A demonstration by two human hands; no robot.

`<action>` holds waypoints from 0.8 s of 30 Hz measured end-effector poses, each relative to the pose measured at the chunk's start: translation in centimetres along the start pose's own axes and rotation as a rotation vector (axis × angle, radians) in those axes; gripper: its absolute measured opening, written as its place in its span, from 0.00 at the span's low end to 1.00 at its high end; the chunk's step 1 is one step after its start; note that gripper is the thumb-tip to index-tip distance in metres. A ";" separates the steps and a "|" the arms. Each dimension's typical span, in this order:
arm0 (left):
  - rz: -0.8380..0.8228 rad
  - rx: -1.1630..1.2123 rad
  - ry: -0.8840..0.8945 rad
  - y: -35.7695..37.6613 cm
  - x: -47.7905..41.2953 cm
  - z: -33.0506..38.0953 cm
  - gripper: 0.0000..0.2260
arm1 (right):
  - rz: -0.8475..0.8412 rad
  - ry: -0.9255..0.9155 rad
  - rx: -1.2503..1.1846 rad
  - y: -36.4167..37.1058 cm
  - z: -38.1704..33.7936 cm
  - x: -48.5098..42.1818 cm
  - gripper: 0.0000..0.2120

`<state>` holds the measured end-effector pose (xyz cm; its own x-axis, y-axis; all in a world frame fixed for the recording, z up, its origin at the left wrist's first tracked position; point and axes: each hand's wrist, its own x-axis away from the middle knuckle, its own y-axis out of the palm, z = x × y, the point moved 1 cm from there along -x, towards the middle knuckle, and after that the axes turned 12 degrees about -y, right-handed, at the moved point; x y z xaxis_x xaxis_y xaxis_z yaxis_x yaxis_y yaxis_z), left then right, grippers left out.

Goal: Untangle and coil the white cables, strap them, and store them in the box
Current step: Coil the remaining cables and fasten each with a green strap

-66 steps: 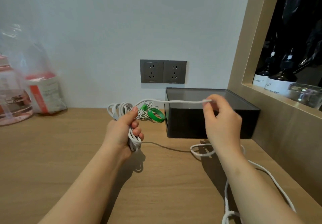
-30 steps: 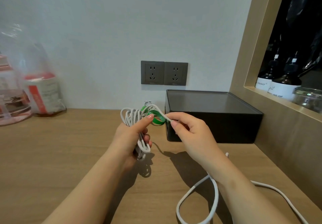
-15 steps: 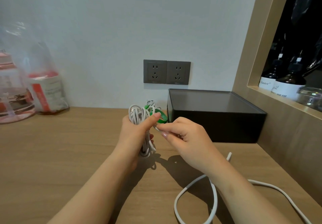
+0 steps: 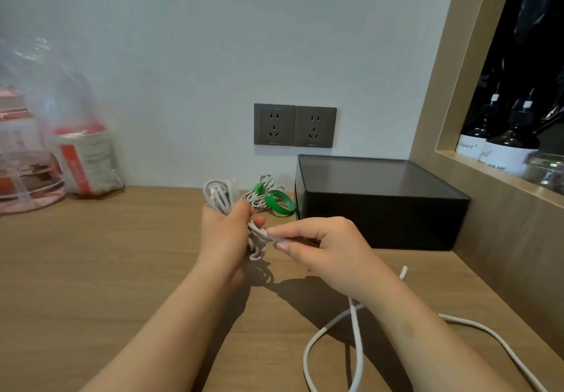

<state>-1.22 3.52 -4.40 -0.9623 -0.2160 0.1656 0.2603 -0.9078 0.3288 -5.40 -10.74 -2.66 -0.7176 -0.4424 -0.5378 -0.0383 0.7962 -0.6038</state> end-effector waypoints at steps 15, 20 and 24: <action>-0.309 0.766 -0.349 0.0 0.8 1.9 0.10 | -0.046 0.293 0.179 -1.8 1.5 0.3 0.06; -0.408 0.937 -0.428 -0.3 1.0 2.1 0.14 | -0.038 0.363 0.192 -2.2 1.9 0.4 0.06; -0.599 0.955 -0.480 -1.3 1.0 2.5 0.06 | 0.149 0.420 0.243 -2.9 1.9 0.6 0.05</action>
<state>-2.30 5.40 -2.32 -0.8757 0.4827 0.0134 -0.0656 -0.1464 0.9870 -4.39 -14.05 -2.32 -0.9225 -0.0877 -0.3759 0.2127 0.6970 -0.6848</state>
